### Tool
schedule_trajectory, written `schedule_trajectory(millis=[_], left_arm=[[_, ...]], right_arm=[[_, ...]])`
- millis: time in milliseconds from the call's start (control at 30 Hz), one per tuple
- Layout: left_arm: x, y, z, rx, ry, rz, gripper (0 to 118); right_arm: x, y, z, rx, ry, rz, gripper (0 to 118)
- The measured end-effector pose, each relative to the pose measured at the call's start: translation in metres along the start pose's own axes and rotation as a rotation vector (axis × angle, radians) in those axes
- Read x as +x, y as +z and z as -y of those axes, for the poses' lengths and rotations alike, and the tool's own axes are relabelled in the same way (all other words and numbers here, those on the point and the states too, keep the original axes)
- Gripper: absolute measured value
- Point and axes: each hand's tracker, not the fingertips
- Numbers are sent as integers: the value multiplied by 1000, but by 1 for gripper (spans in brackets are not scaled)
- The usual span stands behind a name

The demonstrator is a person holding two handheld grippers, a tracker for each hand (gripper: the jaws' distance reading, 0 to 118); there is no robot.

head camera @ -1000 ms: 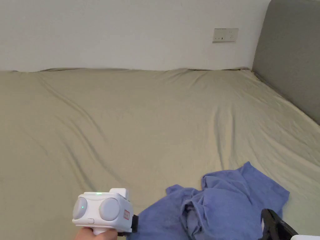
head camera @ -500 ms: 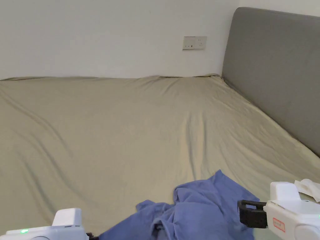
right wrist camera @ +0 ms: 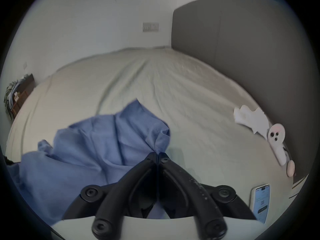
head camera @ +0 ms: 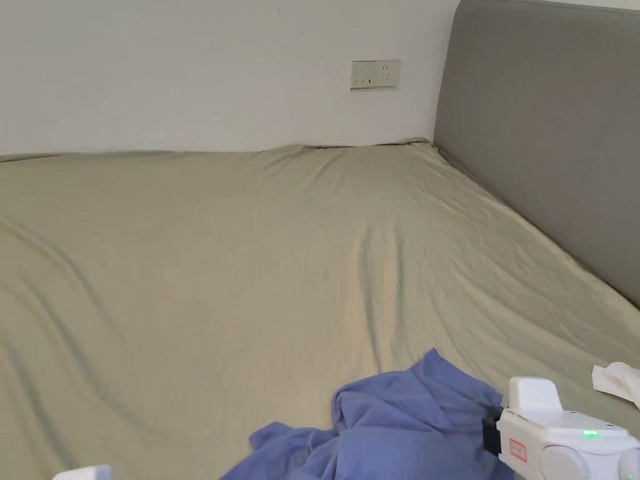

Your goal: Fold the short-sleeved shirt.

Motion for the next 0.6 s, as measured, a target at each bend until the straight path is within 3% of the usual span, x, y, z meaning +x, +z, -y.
schedule_trajectory(millis=[67,167,267,333,400,500,600], left_arm=[[-1,17,-4,90,18,30,0],[-6,49,0,233,81,55,0],[-5,79,30,514,104,-1,0],[1,93,66,751,29,2,0],[12,101,87,841,-20,-51,0],[26,112,94,957,-23,-55,0],[29,136,69,1053,4,-5,0]], right_arm=[[-3,26,-1,99,23,12,4],[-4,76,6,257,-28,-2,4],[-15,128,36,412,-71,22,4],[-33,162,68,536,-78,66,4],[-49,186,90,648,-100,108,4],[-77,212,101,778,-65,207,4],[-89,234,74,860,-33,187,4]])
